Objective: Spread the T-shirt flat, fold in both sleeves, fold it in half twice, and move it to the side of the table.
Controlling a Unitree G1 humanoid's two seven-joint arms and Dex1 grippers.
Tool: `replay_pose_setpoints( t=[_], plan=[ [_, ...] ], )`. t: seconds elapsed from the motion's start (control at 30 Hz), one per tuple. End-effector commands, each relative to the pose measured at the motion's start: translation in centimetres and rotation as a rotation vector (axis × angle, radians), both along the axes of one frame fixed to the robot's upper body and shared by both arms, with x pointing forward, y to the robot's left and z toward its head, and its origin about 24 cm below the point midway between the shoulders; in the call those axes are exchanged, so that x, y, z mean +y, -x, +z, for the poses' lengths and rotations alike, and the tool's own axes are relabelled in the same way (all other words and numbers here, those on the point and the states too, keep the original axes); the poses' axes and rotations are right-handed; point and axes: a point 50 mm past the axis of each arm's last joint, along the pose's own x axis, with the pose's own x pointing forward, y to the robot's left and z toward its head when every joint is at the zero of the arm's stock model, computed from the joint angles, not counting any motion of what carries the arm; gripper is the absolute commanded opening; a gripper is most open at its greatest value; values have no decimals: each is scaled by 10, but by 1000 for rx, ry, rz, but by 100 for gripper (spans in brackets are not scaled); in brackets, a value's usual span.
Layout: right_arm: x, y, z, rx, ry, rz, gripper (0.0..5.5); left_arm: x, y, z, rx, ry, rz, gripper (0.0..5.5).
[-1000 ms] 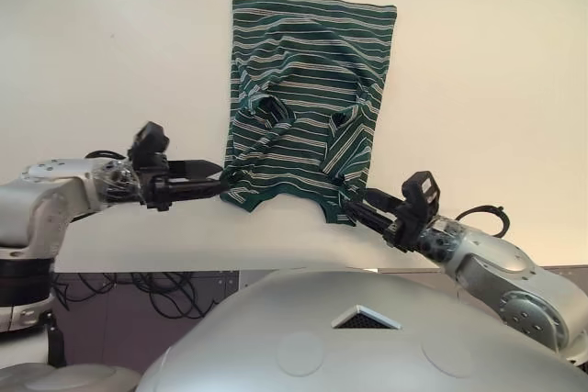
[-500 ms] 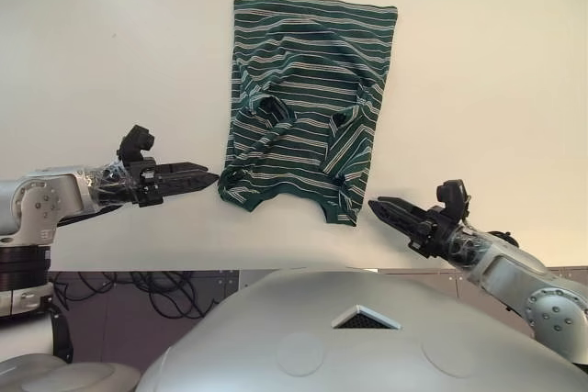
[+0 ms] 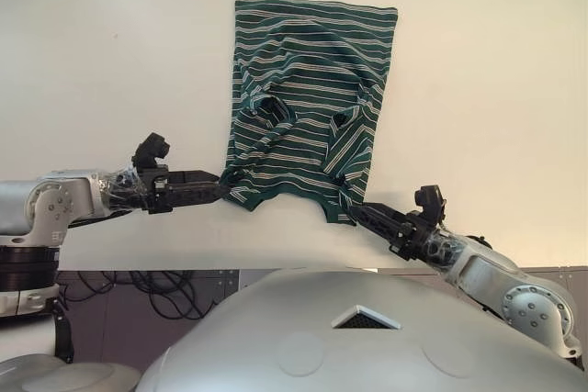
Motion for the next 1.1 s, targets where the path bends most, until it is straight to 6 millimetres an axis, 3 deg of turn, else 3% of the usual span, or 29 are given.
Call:
replay_pose_setpoints(
  t=[0.03, 0.1, 0.33, 0.6, 1.1],
  plan=[
    [3, 3, -8, 43, 48, 18, 279, -4, 8, -15, 63, -58, -3, 529],
    [5, 3, -10, 42, 59, 39, 260, -7, 11, -18, 68, -62, -15, 533],
    [5, 3, -11, 18, 111, 78, 156, -3, 21, -30, 62, -93, -71, 427],
    [1, 0, -13, -11, 151, 118, 7, -7, 29, -40, 46, -88, -49, 264],
    [0, 3, -16, -31, 169, 157, 0, -12, 27, -39, 35, -71, -10, 48]
  ],
)
